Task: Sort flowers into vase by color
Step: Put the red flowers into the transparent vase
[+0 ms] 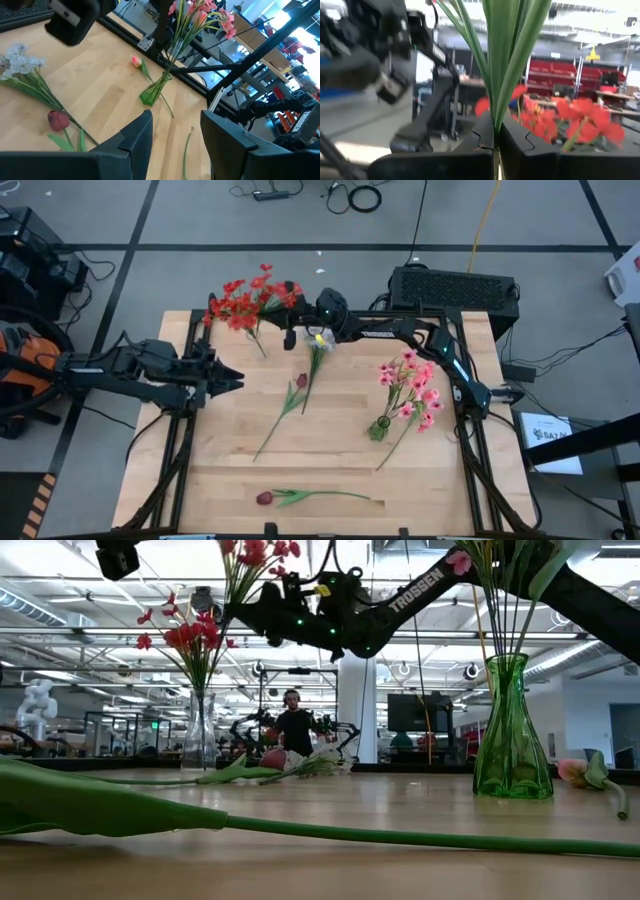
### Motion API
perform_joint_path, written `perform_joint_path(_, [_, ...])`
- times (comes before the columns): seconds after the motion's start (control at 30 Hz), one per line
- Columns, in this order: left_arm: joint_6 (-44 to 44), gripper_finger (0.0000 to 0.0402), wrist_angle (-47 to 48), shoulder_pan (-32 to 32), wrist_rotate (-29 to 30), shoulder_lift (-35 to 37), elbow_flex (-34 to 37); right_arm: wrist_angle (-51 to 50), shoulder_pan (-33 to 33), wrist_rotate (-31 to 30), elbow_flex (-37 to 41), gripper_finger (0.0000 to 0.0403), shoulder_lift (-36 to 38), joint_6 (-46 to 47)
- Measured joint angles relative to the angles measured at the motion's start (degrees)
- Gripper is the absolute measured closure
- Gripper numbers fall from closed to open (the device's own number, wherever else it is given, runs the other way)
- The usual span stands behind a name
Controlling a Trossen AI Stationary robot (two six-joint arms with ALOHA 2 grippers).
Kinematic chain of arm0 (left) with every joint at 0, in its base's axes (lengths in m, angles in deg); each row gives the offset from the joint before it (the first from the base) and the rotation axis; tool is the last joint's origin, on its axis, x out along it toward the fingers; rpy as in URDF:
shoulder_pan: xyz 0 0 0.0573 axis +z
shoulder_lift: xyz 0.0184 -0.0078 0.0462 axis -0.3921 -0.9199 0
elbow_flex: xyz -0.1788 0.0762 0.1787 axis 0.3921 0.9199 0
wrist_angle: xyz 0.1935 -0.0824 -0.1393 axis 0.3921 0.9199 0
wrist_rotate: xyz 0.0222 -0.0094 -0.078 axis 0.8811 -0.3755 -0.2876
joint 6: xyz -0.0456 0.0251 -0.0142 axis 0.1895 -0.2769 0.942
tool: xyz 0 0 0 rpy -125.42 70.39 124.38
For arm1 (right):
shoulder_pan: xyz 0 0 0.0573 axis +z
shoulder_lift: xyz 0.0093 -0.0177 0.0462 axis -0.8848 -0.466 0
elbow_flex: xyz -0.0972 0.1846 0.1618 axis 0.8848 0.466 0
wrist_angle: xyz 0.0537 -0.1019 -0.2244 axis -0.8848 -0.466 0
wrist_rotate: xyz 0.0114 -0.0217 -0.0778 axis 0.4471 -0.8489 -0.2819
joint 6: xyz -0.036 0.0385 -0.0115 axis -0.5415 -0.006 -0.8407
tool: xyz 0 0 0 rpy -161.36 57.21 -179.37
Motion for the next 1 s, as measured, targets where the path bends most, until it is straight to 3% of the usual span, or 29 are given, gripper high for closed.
perform_joint_path(0.43, [-0.42, 0.023, 0.16, 0.0, -0.02, 0.62, 0.0, -1.44, 0.17, -3.36, -0.04, 0.0402, -5.07, -0.65])
perform_joint_path(0.53, [-0.42, 0.023, 0.21, 0.0, -0.04, 0.62, 0.0, -1.96, 0.68, -8.38, -0.04, 0.0395, -5.58, -0.63])
perform_joint_path(0.67, [-0.37, 0.023, 0.95, 0.0, -0.04, 0.64, 0.0, -7.48, 1.29, -15.83, -0.04, 0.0374, -5.74, -0.89])
perform_joint_path(1.0, [-0.13, 0.023, 2.77, 0.0, -0.03, 0.67, 0.0, -9.6, 1.25, -12.82, -0.04, 0.029, -5.03, 2.01])
